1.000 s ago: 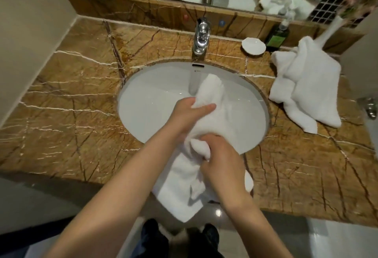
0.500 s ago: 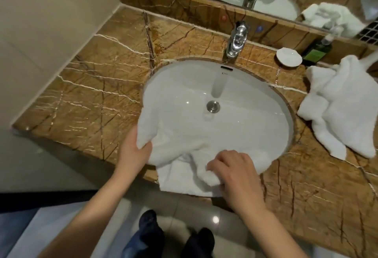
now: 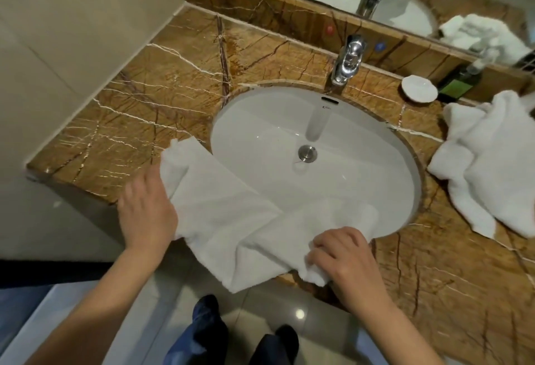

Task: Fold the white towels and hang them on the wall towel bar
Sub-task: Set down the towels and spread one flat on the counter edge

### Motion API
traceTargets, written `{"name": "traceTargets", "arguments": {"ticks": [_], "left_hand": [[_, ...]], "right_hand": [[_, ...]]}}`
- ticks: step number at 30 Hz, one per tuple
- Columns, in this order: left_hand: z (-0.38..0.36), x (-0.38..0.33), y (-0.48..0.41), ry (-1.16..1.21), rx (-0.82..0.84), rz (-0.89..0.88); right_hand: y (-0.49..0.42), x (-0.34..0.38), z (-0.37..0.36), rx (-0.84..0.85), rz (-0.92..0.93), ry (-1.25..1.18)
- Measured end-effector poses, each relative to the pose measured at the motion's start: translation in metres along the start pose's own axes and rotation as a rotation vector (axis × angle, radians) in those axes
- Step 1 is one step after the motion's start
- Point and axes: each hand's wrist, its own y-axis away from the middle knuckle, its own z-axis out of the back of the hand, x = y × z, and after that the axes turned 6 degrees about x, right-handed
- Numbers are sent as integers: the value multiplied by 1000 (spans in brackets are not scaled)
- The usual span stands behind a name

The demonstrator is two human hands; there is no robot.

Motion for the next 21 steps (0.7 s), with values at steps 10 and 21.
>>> {"name": "traceTargets", "arguments": {"ticks": [10, 21], "left_hand": [[-43, -67, 39, 109, 371, -751], [-59, -66, 36, -10, 330, -550]], "right_hand": [[1, -9, -4, 45, 24, 0], [48, -52, 66, -157, -98, 223]]}}
